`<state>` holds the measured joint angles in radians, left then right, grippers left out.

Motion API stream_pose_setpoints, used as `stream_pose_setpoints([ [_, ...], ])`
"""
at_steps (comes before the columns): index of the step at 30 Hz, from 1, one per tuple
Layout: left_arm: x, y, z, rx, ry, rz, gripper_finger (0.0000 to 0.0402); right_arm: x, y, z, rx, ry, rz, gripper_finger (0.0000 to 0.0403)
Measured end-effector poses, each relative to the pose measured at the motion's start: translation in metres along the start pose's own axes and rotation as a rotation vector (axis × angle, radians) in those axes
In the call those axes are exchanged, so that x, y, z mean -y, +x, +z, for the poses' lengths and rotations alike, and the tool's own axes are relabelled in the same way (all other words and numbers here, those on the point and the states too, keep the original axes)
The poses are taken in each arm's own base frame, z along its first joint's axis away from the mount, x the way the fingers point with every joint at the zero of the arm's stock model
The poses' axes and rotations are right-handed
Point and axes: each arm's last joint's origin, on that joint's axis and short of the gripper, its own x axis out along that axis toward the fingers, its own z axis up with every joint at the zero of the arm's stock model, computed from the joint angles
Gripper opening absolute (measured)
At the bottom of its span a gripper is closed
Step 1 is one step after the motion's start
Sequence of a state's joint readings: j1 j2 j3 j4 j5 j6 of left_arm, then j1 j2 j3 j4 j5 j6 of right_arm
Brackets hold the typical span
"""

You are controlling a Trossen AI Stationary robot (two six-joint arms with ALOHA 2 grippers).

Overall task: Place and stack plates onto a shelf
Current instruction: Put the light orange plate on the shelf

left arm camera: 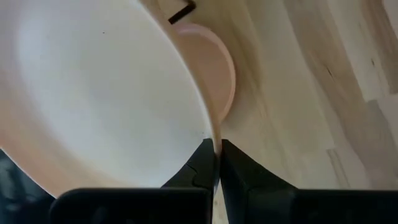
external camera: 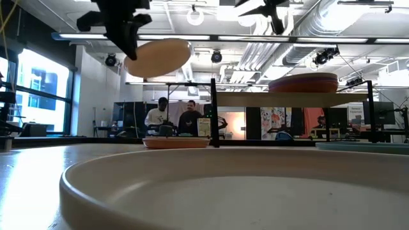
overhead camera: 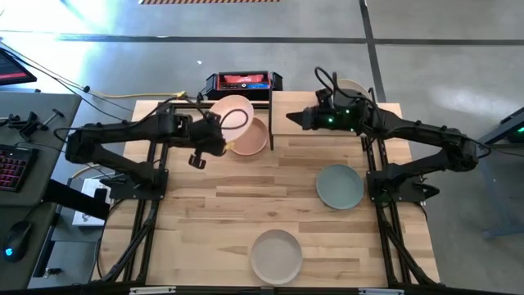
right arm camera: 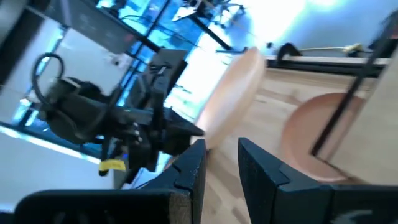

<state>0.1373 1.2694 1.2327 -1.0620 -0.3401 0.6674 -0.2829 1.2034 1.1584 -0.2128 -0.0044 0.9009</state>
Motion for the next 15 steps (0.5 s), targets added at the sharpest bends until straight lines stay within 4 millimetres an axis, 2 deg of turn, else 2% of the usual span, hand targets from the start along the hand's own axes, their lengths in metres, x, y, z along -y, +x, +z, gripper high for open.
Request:
stream_pose_setpoints([
  [6, 0.012, -0.013, 0.011, 0.009, 0.128, 0.028, 0.0001, -0.011, 0.0, -0.005, 0.003, 0.032, 0.067, 0.0073],
  [15, 0.023, -0.022, 0.019, 0.01, 0.202, 0.07, 0.0001, -0.03, 0.0, -0.008, 0.075, 0.025, 0.201, 0.0073],
])
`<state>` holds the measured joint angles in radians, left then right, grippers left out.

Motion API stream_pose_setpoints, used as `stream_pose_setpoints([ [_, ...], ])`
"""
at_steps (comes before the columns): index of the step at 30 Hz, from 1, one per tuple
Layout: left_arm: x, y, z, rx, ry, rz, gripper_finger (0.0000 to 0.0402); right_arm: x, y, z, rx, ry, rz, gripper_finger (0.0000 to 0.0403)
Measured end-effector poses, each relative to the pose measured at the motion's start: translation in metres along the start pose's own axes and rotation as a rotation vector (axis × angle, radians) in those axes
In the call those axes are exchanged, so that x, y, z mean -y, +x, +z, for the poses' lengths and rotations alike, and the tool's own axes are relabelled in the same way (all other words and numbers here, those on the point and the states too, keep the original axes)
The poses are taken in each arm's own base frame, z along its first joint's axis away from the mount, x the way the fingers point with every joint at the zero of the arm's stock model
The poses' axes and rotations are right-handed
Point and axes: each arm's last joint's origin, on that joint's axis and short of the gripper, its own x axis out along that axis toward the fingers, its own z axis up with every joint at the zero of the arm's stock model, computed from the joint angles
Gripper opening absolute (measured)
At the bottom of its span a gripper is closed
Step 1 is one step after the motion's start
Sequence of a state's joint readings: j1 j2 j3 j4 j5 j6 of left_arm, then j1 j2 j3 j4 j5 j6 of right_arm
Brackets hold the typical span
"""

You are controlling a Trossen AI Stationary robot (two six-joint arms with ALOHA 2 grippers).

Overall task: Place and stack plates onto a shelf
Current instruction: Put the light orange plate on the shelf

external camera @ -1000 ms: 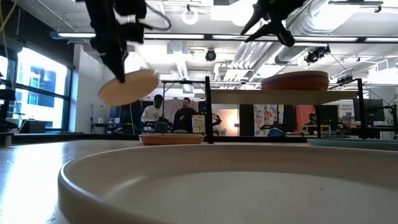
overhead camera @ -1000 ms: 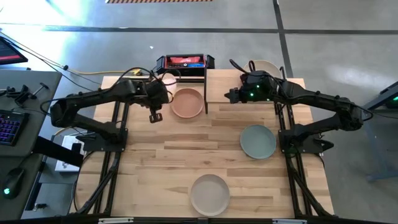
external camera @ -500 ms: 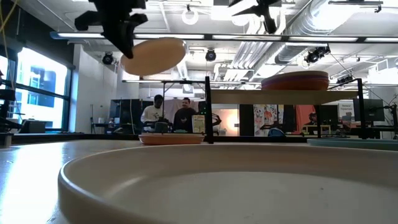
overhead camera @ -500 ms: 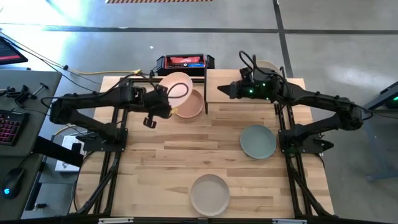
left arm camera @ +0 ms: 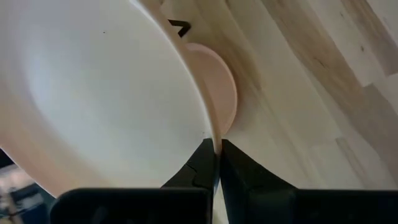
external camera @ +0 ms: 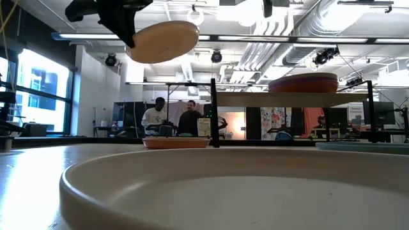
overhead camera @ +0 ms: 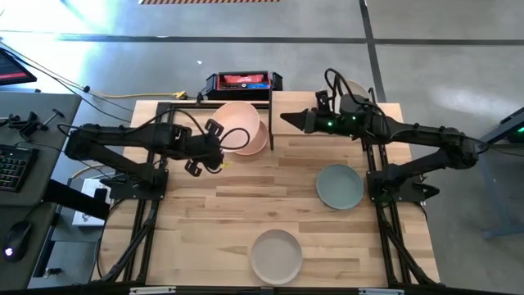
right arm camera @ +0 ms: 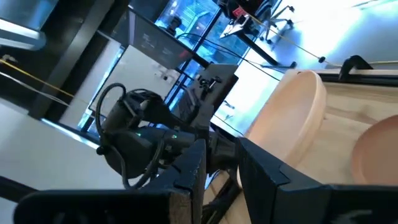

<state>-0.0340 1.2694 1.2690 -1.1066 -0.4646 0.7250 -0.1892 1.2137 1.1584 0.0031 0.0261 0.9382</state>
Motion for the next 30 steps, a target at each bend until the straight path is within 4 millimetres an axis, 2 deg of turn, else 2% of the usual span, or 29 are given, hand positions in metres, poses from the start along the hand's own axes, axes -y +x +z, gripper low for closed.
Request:
stream_pose_setpoints([
  [11, 0.006, -0.004, 0.003, -0.032, 0.107, 0.037, 0.0001, -0.004, 0.013, -0.003, 0.012, -0.017, 0.03, 0.0073],
  [17, 0.005, -0.004, 0.002, -0.074, 0.172, 0.075, 0.0001, -0.029, 0.026, 0.019, 0.025, -0.17, 0.024, 0.0073],
  [20, 0.005, -0.005, 0.002, -0.083, 0.201, 0.083, 0.0001, -0.038, 0.031, 0.036, 0.004, -0.25, -0.041, 0.0073],
  [24, 0.004, -0.004, 0.002, -0.091, 0.225, 0.088, 0.0001, -0.039, 0.039, 0.053, -0.055, -0.293, -0.19, 0.0073],
  [30, 0.004, 0.002, 0.004, -0.071, 0.23, 0.028, 0.0001, -0.024, 0.058, 0.058, -0.219, -0.314, -0.399, 0.0073],
])
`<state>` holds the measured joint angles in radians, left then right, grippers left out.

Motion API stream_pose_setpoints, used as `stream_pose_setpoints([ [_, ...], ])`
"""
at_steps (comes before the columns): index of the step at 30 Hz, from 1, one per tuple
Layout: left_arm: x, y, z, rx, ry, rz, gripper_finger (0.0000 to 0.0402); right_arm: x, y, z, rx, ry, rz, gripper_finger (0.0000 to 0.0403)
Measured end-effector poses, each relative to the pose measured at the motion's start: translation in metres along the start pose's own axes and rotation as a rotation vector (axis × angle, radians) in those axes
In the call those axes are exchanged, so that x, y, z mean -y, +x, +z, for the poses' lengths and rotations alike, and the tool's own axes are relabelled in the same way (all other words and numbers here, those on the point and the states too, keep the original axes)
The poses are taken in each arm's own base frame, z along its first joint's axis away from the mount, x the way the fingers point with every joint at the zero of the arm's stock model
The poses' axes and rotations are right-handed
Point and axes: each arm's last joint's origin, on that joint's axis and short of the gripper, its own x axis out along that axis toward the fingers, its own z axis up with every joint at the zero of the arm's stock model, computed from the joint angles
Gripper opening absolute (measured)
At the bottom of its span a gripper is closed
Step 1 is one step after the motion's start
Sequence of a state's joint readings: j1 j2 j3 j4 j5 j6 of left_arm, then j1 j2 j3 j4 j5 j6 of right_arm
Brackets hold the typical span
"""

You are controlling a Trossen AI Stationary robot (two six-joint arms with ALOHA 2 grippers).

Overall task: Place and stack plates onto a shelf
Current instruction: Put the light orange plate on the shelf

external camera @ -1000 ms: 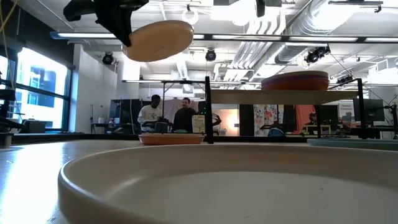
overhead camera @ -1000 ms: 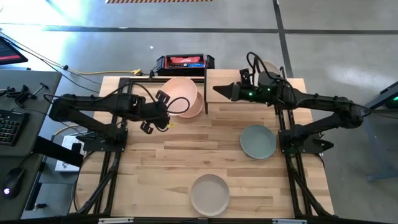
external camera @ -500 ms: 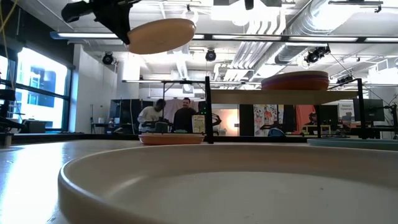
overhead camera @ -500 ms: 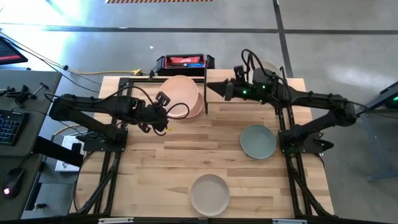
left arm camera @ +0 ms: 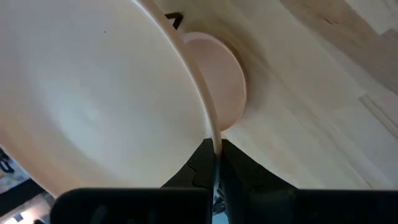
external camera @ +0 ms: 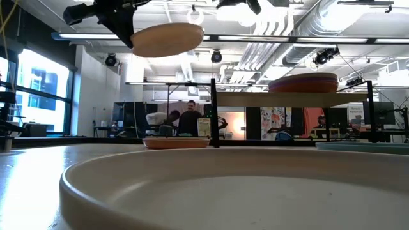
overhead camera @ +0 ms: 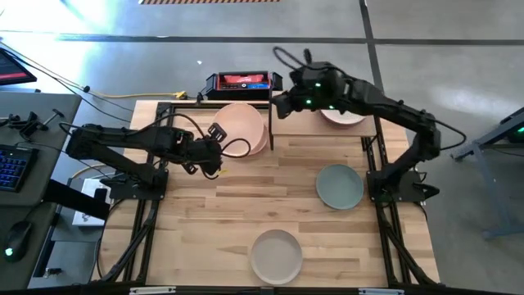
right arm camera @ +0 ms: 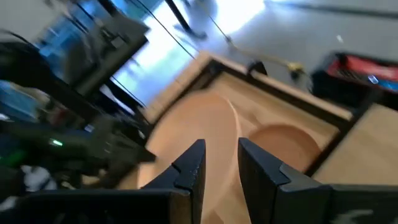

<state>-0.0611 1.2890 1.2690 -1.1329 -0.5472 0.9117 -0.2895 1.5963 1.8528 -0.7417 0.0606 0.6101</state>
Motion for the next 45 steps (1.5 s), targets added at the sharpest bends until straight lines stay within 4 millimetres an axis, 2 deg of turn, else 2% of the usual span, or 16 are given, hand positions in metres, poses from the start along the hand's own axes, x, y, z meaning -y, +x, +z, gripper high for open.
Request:
stream_pose_setpoints([
  [11, -0.003, 0.028, 0.006, -0.095, -0.022, -0.087, 0.0001, 0.005, 0.038, -0.012, -0.187, -0.046, -0.111, 0.0073],
  [16, -0.004, 0.029, 0.007, -0.089, -0.031, -0.072, 0.0001, 0.008, 0.052, -0.017, -0.221, -0.047, -0.13, 0.0076],
  [22, -0.006, 0.029, 0.009, -0.079, -0.009, -0.051, 0.0001, 0.011, 0.065, -0.022, -0.244, -0.028, -0.15, 0.0113],
  [28, -0.009, 0.029, 0.01, -0.082, 0.035, -0.023, 0.0001, 0.015, 0.067, -0.021, -0.244, 0.013, -0.167, 0.0134],
  [34, -0.011, 0.029, 0.009, -0.141, 0.122, 0.029, 0.0001, 0.015, 0.066, -0.022, -0.252, 0.049, -0.18, 0.0127],
  [40, -0.017, 0.029, 0.011, -0.179, 0.147, 0.109, 0.0001, 0.016, 0.068, -0.023, -0.264, 0.053, -0.191, 0.0116],
  [45, -0.017, 0.029, 0.011, -0.18, 0.148, 0.109, 0.0001, 0.017, 0.068, -0.023, -0.261, 0.052, -0.197, 0.0112],
])
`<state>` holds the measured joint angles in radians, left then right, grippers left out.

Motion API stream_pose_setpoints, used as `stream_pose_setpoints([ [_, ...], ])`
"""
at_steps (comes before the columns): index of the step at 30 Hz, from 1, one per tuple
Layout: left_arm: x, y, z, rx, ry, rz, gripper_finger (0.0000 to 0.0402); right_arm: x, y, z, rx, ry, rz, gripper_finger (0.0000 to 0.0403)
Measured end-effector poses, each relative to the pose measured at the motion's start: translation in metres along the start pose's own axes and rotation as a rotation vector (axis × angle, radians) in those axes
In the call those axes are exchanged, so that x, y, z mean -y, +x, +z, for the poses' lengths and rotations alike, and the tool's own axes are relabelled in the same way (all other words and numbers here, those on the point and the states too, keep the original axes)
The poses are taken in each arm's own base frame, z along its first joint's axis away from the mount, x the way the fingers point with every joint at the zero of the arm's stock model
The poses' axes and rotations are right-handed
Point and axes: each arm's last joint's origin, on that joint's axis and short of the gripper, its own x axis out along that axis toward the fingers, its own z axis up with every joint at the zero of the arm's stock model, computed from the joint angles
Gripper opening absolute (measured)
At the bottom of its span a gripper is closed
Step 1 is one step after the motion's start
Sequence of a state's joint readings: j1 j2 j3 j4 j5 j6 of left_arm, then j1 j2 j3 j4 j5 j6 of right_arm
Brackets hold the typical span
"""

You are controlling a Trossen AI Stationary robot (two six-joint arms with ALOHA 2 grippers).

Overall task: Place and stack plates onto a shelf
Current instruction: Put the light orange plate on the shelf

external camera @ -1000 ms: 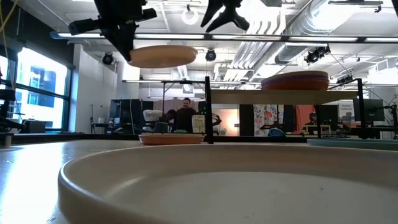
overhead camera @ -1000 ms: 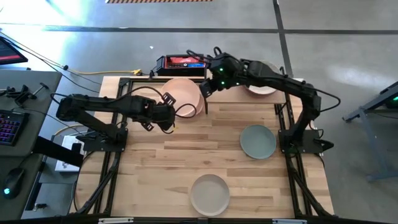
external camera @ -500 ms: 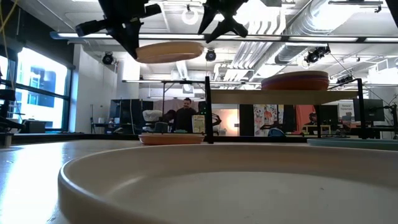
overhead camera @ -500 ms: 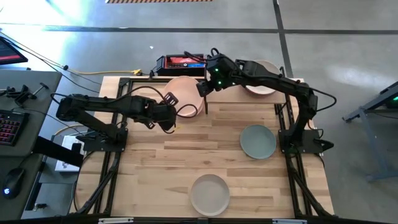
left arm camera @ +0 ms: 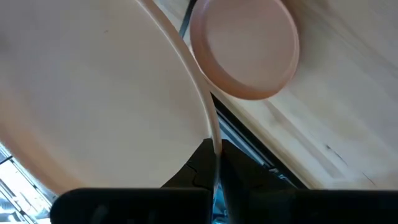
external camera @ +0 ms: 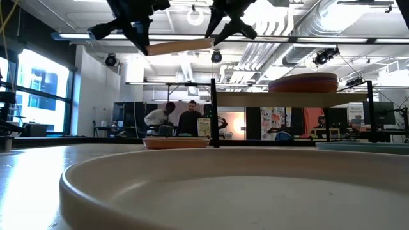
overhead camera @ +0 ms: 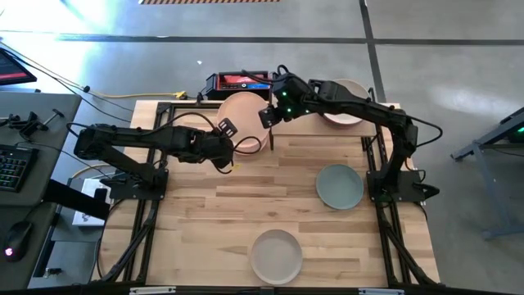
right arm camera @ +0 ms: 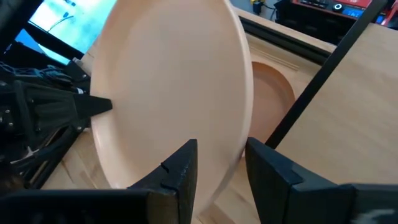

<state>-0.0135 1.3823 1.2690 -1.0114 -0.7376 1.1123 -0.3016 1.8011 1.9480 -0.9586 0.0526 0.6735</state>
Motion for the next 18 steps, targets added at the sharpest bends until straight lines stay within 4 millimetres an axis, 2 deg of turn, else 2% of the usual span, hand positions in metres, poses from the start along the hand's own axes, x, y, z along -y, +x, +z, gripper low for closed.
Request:
stream_pose_setpoints([
  [6, -0.0025, 0.0, 0.0013, 0.012, -0.031, 0.02, 0.0001, 0.0011, 0.0, 0.0003, 0.002, 0.001, -0.01, 0.0104],
  [13, -0.0034, -0.0001, 0.0018, 0.016, -0.079, 0.028, 0.0001, 0.0065, 0.0003, 0.0021, -0.006, 0.01, -0.032, 0.0012],
  [18, -0.0042, -0.0002, 0.0022, 0.022, -0.136, 0.033, 0.0001, 0.0077, 0.0006, 0.003, 0.0, 0.02, -0.041, 0.0015],
])
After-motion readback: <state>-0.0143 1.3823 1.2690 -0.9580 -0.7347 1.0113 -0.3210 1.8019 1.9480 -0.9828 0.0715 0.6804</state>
